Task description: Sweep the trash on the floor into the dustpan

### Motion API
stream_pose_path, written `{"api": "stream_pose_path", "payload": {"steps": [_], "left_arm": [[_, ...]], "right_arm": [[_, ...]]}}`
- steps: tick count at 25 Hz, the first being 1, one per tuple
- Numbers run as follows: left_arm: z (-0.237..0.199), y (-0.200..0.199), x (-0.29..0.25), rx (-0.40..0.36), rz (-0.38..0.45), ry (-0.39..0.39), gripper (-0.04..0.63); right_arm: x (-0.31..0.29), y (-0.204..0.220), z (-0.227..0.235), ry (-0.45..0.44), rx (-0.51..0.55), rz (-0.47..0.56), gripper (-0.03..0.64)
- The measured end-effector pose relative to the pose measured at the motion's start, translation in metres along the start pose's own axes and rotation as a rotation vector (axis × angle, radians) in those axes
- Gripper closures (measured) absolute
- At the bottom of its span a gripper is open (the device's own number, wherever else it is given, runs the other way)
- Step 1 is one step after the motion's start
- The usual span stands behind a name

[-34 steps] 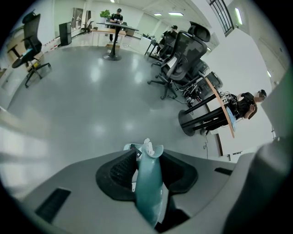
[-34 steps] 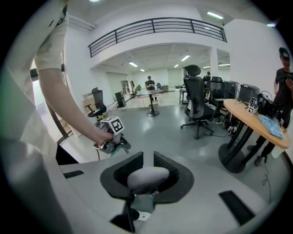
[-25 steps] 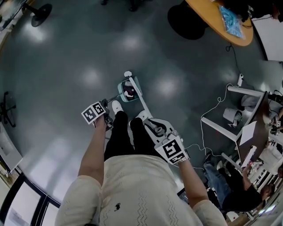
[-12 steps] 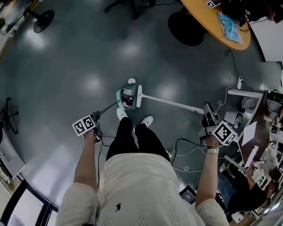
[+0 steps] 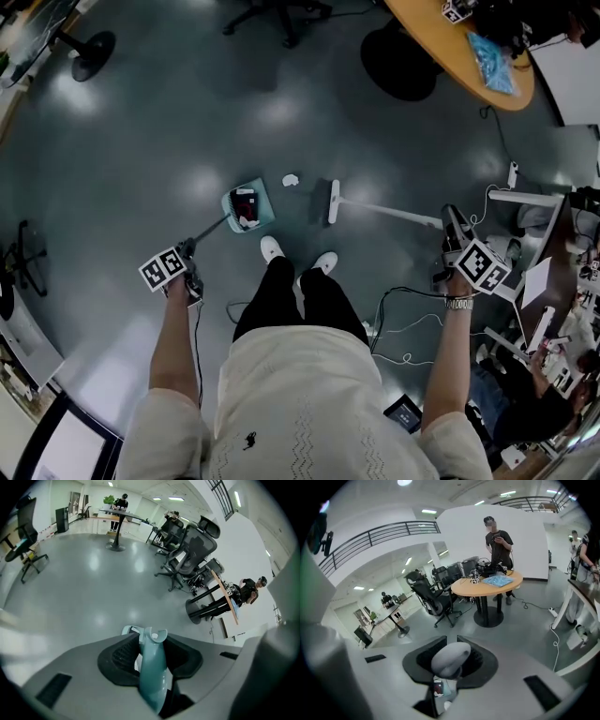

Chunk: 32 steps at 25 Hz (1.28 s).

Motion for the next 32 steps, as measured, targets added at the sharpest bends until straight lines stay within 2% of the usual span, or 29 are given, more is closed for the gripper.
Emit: {"api": "stream_pose_path", "payload": {"steps": [3,6,10,12,16,20,24,27,32], "left_arm": [[-0.005,-0.022,-0.009,0.02,-0.002,-0.001,0.457],[0.0,-0.034,-0.019,0.002,-0.017,0.01,0.457],[0.013,-0.038,-0.034,0.008,-0.038,0.023,0.457],[0.019,-0.039,-0.04,0.027,-0.041,0.033,0.457],[0.029,-0.041,-0.047,0.06,-0.032,0.051,0.457],[0.036,-0.046,-0.048,0.044,-0.039,0.061,0.457],[0.035,-0.047,-0.047,0.042,-0.042,0.064,0.457],[0.036,-0.045,-0.047,0.041,-0.039,0.068,0.457],[0.036,-0.038,-0.046,0.04,-0.038,0.071,0.457]], "right_arm": [[-0.031,0.009,-0.025,0.009,0.103,-0.025,0.54],[-0.064,0.037,-0.071,-0.032,0.263,-0.103,0.54],[-0.092,0.094,-0.148,-0.197,0.529,-0.212,0.539],[-0.098,0.123,-0.181,-0.287,0.613,-0.26,0.54],[-0.097,0.156,-0.225,-0.371,0.581,-0.304,0.538],[-0.09,0.162,-0.255,-0.448,0.517,-0.309,0.534],[-0.085,0.171,-0.277,-0.523,0.467,-0.359,0.528],[-0.085,0.181,-0.283,-0.531,0.458,-0.396,0.523],[-0.085,0.187,-0.286,-0.504,0.471,-0.394,0.523]]}}
Point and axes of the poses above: the fingertips, and each gripper's own axes: x backward along the fingers, z to its right, y out of its underside, the point moved 2 cm from there along x, backward along the fingers, and after that the axes turned 7 degrees about -y, right-handed, at the moved point
